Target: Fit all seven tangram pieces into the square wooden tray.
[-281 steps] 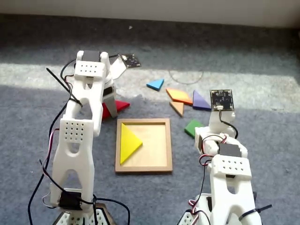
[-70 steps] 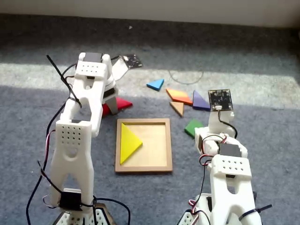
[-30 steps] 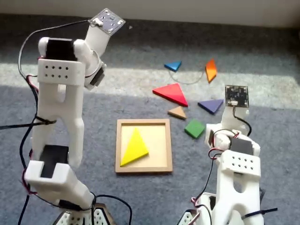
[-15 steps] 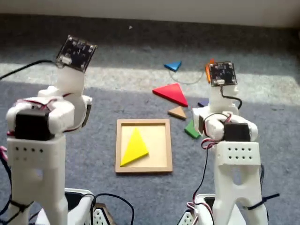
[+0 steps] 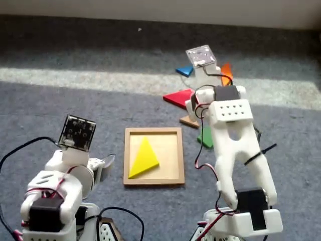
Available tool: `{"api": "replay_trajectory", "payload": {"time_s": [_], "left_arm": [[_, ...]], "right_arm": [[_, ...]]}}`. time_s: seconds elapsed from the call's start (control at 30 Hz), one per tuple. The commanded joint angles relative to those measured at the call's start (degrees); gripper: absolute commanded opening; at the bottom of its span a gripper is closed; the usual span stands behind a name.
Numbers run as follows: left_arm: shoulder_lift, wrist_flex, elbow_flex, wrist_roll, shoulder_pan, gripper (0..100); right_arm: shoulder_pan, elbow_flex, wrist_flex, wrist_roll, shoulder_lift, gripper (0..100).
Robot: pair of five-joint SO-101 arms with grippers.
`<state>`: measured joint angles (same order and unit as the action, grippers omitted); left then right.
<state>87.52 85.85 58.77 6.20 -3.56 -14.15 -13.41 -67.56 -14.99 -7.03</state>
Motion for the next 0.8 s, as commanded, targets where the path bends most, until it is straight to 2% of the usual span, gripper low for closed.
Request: {"api": "replay_trajectory", "payload": {"time_s": [0.0,0.23,0.33,0.53,0.77], "left_arm": [[10.1,-2.0,2.8,-0.5,-8.0,29],[12.7,-2.2,6.1,-0.3,-11.6,29],[12.7,-2.6,6.5,-0.3,-11.6,29],[12.7,-5.8,11.3,-0.4,-11.5,29],[12.8,-7.8,16.0,-0.5,-11.4,29]], "right_arm": [[-2.9,10.1,-0.4,-3.6,8.0,31.5],[-3.3,23.0,-1.6,2.2,19.9,31.5],[-4.3,28.4,-4.8,-0.7,23.3,31.5],[-6.0,35.5,-6.3,-13.2,32.7,31.5],[-6.1,47.9,-6.5,-14.3,44.7,31.7]]}}
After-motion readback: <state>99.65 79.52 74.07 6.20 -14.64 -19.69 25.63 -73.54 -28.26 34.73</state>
